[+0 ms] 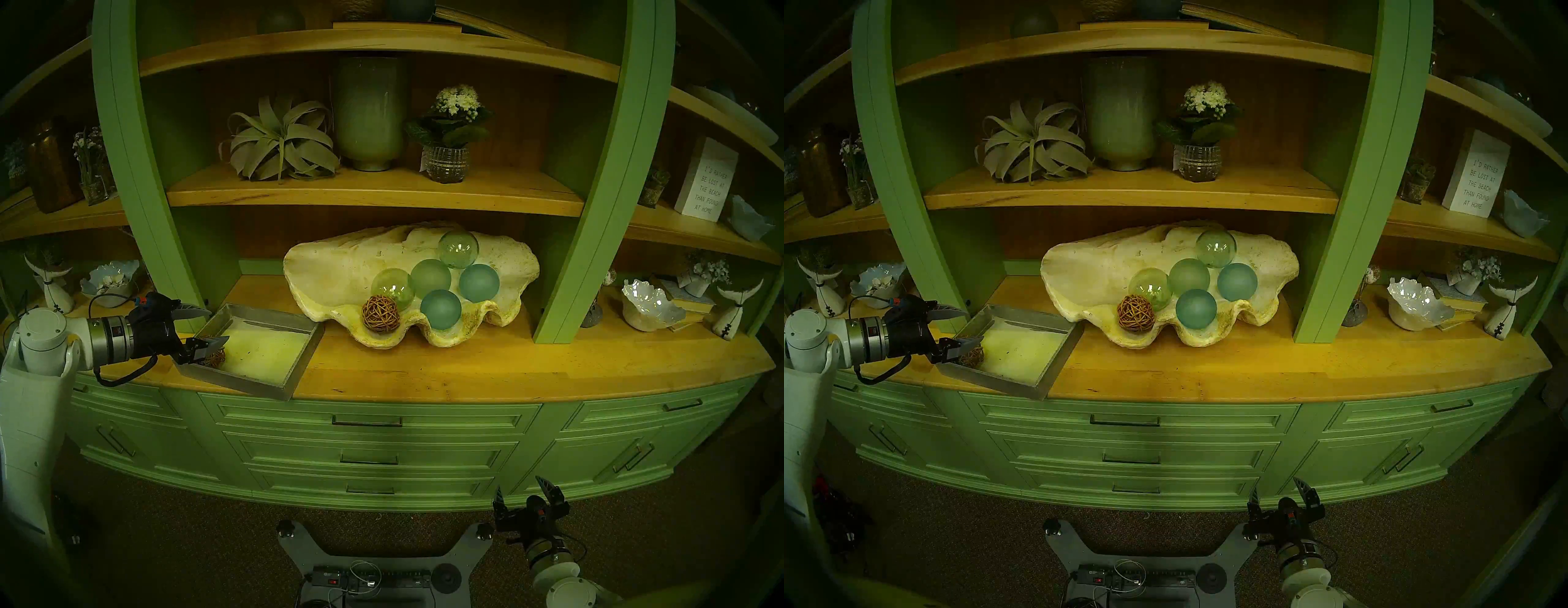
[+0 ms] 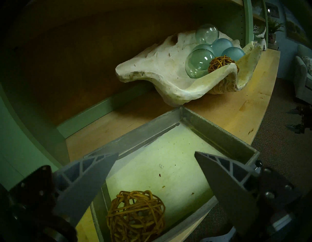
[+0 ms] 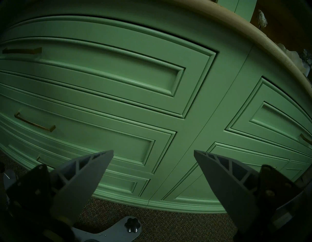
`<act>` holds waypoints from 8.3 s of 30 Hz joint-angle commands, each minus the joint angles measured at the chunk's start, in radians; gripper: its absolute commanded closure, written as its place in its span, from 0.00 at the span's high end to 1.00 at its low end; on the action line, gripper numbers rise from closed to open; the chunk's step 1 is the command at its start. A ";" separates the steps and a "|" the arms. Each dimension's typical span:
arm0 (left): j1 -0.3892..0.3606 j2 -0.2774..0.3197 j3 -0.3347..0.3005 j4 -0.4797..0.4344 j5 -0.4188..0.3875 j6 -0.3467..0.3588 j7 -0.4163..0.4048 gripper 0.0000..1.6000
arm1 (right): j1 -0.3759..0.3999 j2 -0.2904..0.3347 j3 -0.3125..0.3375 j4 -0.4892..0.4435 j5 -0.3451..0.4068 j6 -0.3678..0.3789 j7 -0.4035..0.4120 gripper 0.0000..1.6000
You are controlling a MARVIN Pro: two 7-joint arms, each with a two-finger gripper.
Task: Put wooden balls into bowl
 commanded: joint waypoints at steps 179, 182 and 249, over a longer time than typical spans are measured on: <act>-0.228 -0.080 0.154 -0.077 -0.066 0.081 0.013 0.00 | 0.000 0.001 0.002 -0.026 0.000 -0.003 -0.001 1.00; -0.234 -0.128 0.137 -0.064 -0.103 0.067 0.014 0.00 | -0.001 0.001 0.002 -0.026 0.000 -0.003 -0.001 1.00; -0.604 -0.315 0.484 0.210 -0.001 -0.097 0.137 0.64 | 0.001 0.000 0.001 -0.024 -0.001 -0.004 -0.001 1.00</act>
